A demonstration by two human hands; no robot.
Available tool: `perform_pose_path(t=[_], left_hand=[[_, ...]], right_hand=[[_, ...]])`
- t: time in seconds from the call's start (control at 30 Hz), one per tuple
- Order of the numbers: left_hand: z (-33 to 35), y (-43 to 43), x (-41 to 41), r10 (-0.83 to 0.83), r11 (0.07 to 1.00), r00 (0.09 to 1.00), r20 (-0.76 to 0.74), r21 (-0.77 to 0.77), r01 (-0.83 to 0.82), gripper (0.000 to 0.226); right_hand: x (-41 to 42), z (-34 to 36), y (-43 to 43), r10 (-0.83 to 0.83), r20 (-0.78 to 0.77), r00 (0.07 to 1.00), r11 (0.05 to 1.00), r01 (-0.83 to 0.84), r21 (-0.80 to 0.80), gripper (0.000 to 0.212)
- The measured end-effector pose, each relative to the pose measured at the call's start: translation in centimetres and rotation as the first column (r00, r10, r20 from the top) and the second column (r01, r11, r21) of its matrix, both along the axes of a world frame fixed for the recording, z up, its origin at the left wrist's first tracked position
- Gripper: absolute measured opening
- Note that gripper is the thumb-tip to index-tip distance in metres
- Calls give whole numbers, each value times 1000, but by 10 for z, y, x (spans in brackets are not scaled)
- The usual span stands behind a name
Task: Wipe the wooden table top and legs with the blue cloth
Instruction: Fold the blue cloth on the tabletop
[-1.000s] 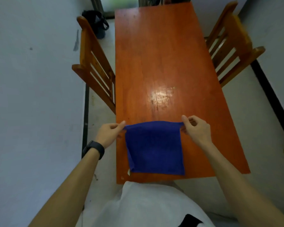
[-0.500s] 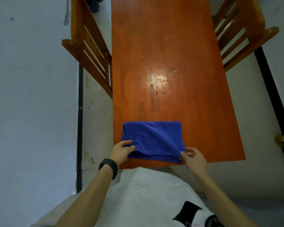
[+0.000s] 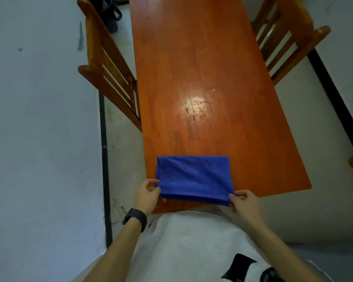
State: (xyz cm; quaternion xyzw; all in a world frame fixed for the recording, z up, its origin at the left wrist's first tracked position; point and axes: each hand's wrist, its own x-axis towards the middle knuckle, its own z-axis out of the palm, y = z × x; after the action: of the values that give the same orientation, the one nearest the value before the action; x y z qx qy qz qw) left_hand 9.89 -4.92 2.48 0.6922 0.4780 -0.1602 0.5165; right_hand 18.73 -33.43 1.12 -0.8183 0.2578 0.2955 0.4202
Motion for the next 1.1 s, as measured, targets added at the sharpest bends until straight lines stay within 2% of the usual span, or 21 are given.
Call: perform_pose_path(t=[0.13, 0.27, 0.37, 0.5, 0.57, 0.67, 0.73, 0.8, 0.93, 1.0, 1.1], left_hand=[[-7, 3, -5, -73, 997, 991, -112, 23, 76, 26], [-16, 2, -10, -90, 992, 982, -169, 71, 103, 32], [-22, 0, -9, -53, 994, 982, -183, 85, 69, 34], [-24, -3, -5, -22, 993, 983, -184, 106, 42, 16], [-24, -3, -3, -30, 992, 982, -188, 112, 52, 10], [-20, 5, 0, -15, 999, 983, -180, 36, 22, 7], [-16, 9, 2, -17, 1000, 985, -174, 4, 18, 8], [-12, 8, 4, -48, 999, 984, -172, 6, 49, 10], [17, 4, 13, 205, 973, 978, -42, -102, -208, 20], [45, 10, 15, 309, 941, 948, 70, -171, -294, 20], [99, 22, 15, 314, 924, 919, 239, -298, -238, 14]], right_hand=[[-14, -20, -6, 63, -95, 994, 997, -67, -36, 18], [-28, -35, -7, 90, -89, 992, 992, -97, -79, 16], [-33, -35, -3, -8, -115, 993, 1000, 8, -2, 23], [-33, -10, 9, -122, -172, 977, 986, 139, 91, 15], [-34, -7, 9, -162, -186, 969, 975, 187, 123, 18], [-30, -1, 10, -238, -158, 958, 940, 269, 210, 19], [-20, 9, 11, -239, -112, 965, 930, 261, 258, 19], [-8, 18, 13, -162, -52, 985, 958, 170, 231, 21], [12, 37, 14, 4, 33, 999, 995, -7, 104, 27], [23, 54, 15, -18, 57, 998, 994, 11, 112, 32], [36, 78, 20, -20, 186, 982, 994, 0, 106, 35]])
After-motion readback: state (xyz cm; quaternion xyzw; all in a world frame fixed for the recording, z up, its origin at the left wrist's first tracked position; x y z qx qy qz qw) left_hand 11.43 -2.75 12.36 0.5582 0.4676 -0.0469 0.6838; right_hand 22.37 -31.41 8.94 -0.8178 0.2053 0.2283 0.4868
